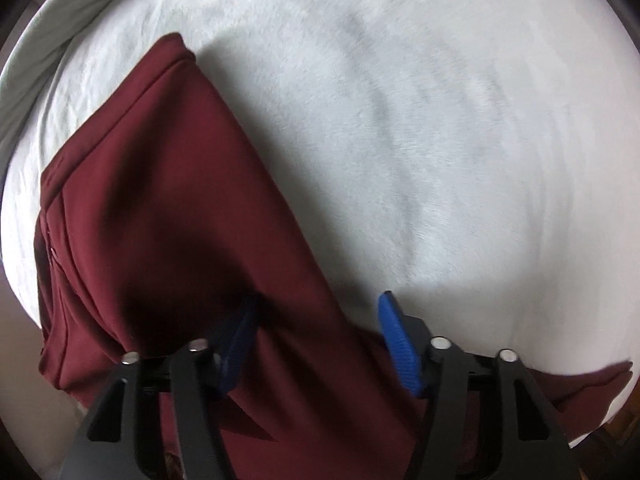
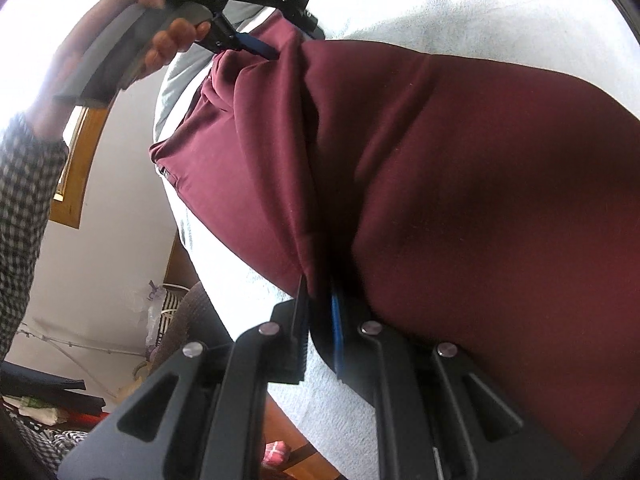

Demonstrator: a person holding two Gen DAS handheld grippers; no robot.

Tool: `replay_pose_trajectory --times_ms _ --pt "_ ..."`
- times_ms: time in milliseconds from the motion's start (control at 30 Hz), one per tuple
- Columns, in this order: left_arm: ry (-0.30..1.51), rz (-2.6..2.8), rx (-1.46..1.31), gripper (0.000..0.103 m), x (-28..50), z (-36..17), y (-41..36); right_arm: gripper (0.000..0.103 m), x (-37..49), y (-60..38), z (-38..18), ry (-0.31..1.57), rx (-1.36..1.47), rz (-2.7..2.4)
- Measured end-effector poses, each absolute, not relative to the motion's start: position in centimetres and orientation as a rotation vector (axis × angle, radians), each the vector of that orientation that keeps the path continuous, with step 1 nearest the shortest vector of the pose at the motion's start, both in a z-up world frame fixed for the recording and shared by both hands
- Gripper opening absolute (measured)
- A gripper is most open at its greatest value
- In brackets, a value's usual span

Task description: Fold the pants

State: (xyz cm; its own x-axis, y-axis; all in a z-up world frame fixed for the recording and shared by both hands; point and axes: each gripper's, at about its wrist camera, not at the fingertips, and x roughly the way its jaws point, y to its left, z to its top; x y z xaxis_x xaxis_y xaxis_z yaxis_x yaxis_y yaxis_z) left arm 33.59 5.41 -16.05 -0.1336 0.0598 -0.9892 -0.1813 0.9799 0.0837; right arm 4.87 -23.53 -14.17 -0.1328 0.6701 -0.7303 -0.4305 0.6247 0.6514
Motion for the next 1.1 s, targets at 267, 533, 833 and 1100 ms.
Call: replay_pose_trajectory --times_ms 267,533,833,1100 --pt "1.775 0.266 -0.092 0.022 37.0 -16.1 6.8 0.008 5.2 -24.2 -14.3 1.418 0.232 0.965" --pt "1.442 0.198 -0.208 0.005 32.1 -8.7 8.5 0.008 5.6 -25.0 -14.2 1.416 0.272 0.965" --pt "1.059 0.219 -0.352 0.005 15.9 -5.3 15.1 0.018 5.3 -25.3 -13.0 1.386 0.227 0.953" --pt "1.053 0.298 -0.467 0.005 11.3 -11.5 17.7 0.049 4.8 -24.3 -12.0 1.381 0.187 0.936"
